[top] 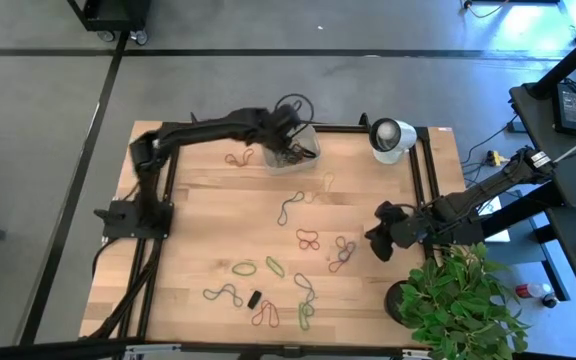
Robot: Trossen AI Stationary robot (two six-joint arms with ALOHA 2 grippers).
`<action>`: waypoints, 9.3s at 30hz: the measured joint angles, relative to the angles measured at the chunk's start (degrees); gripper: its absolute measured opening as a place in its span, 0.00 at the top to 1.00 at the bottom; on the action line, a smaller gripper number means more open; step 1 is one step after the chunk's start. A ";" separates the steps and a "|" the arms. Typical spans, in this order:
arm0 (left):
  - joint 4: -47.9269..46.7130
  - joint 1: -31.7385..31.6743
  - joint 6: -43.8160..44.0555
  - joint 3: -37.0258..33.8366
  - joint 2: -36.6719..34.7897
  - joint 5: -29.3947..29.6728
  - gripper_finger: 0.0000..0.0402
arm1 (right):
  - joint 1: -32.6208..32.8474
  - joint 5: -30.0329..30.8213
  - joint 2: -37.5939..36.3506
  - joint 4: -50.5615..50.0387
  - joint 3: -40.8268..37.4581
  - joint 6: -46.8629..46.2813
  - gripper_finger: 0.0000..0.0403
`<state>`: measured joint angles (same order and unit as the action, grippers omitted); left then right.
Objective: Pick and place rubber bands into bin
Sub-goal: Put the green rubber band into the gray bin, then put the red rubber band into the gray bin, then put the green rubber band into the gray bin
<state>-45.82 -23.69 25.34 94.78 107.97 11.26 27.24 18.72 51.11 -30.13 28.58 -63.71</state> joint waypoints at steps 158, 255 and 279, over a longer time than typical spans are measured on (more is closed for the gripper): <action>14.77 33.40 15.50 -56.83 -46.41 8.04 1.00 | -51.92 -13.50 81.02 -17.06 82.25 54.88 0.86; -7.35 17.58 -6.81 0.64 -0.36 1.30 0.99 | 13.00 7.62 -0.02 17.22 -13.94 24.92 0.97; 7.65 -8.82 -27.21 2.27 14.29 -9.01 0.84 | -1.99 15.76 0.00 21.09 -13.94 18.98 0.99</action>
<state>-38.17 -32.51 -1.87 97.06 122.26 2.25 25.25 34.48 51.11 -9.03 14.63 -44.73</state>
